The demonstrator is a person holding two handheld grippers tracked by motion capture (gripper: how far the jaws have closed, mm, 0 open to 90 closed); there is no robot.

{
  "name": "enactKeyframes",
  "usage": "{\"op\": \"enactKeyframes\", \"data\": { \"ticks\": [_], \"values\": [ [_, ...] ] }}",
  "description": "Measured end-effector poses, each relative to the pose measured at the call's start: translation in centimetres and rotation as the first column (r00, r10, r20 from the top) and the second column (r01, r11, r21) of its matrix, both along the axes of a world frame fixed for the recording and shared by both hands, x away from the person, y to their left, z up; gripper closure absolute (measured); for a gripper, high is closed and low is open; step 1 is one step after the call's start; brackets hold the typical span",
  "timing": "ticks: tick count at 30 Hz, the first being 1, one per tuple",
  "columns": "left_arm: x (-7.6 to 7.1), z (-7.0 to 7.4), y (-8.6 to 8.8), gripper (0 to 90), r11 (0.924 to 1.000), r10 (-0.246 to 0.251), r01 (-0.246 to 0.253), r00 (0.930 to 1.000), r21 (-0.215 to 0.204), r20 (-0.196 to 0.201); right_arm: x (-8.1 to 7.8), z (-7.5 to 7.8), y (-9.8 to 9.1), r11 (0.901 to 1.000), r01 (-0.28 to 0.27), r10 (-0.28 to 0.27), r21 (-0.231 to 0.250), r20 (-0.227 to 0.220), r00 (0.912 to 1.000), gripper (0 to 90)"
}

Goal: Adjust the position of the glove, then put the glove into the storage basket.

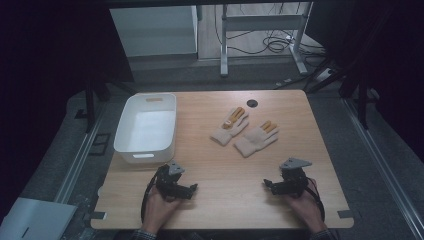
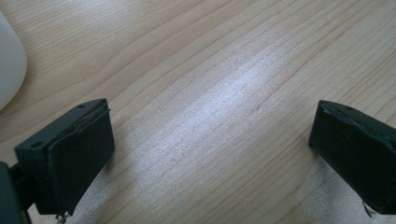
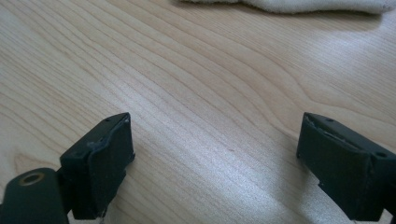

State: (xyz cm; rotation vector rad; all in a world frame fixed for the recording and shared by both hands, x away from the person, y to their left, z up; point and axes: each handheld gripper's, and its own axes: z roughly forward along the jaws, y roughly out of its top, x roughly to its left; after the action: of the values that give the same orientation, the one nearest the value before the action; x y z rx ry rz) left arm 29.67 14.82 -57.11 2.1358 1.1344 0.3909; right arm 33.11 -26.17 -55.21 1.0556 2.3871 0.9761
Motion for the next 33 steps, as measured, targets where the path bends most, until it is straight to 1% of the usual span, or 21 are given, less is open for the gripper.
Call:
{"op": "enactKeyframes", "data": {
  "ticks": [12,18,20,24,28,29,33],
  "values": [
    [0.0,0.0,0.0,0.3,1.0000,0.001,-0.001,1.0000,0.000,0.001,0.1,0.0,-0.1,1.0000,0.008,-0.008,0.003,0.000,1.0000,11.6],
    [0.0,0.0,0.0,0.4,1.0000,0.001,-0.001,1.0000,0.000,0.001,0.4,0.2,-0.1,0.9995,0.027,-0.027,0.017,-0.019,0.9995,12.4],
    [0.0,0.0,0.0,0.4,1.0000,0.002,-0.002,1.0000,0.000,0.001,0.6,0.3,-0.1,0.9989,0.036,-0.035,0.029,-0.025,0.9991,12.4],
    [0.0,0.0,0.0,0.5,1.0000,0.002,-0.002,1.0000,0.000,0.001,1.0,0.8,-0.2,0.9974,0.057,-0.056,0.044,-0.018,0.9983,12.5],
    [0.0,0.0,0.0,0.6,1.0000,-0.001,0.001,1.0000,0.002,0.003,1.5,1.2,-0.1,0.9971,0.061,-0.061,0.044,-0.009,0.9981,14.2],
    [0.0,0.0,0.0,0.6,1.0000,-0.001,0.001,1.0000,0.002,0.003,1.8,1.4,0.0,0.9972,0.064,-0.064,0.039,-0.008,0.9979,15.8],
    [0.0,0.0,0.0,0.6,1.0000,-0.001,0.001,1.0000,0.002,0.003,2.7,1.6,0.2,0.9967,0.064,-0.062,0.050,-0.033,0.9975,18.1]
  ]
}}
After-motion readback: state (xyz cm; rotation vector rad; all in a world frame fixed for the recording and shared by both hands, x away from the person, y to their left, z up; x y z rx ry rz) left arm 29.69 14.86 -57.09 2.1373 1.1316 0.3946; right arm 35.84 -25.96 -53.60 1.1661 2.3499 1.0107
